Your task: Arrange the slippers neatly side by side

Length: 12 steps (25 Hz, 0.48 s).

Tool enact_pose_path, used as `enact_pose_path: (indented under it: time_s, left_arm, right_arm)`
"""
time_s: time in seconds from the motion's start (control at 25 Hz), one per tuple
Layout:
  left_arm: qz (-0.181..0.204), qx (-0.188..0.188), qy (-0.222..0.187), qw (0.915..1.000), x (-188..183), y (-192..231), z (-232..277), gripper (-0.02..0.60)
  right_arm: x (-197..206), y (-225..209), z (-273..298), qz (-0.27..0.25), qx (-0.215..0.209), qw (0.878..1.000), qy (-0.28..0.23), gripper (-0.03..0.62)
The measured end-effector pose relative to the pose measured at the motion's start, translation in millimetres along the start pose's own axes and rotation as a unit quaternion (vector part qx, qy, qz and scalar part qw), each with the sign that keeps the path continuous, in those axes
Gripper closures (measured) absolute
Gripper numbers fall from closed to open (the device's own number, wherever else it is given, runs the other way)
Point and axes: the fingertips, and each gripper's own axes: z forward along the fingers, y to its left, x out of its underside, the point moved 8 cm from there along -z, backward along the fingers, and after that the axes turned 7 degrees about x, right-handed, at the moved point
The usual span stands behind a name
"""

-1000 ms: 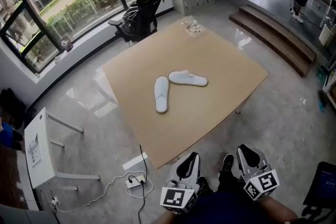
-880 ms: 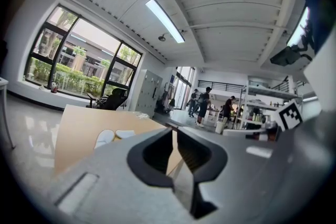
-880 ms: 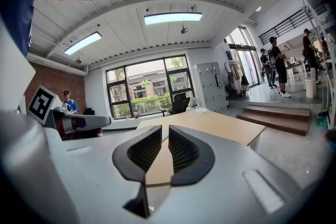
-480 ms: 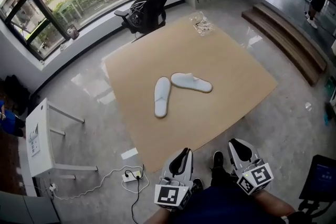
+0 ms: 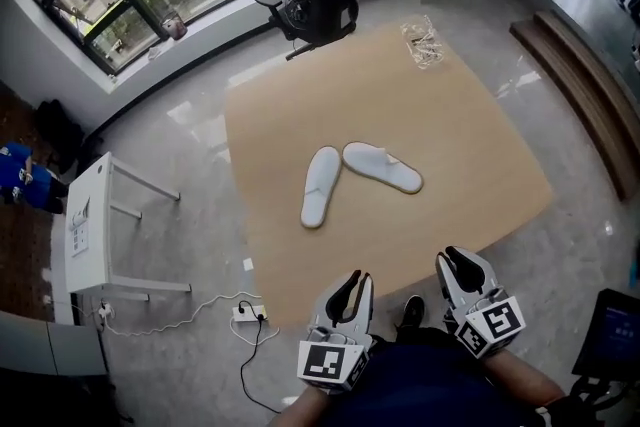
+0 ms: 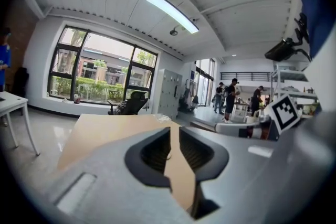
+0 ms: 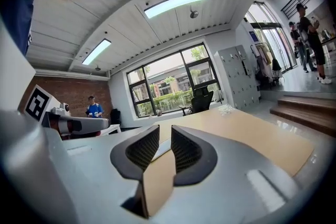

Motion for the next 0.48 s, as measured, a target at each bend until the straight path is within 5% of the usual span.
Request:
enact_pose_path:
  time_s: [0.28,0.48]
  left_arm:
    - [-0.026,-0.064,0.016,0.9975,-2.3,15.2,20.0,0.518]
    - [-0.031,-0.073,0.014,0.9968,4.3,48.7,35.0,0.512]
  right_arm:
    - [-0.8,-18.1,43.2,-0.002,-0.036,0.999,0.029,0.493]
    - [1.8,-18.6,80.0,-0.007,-0.049,0.998,0.043,0.475]
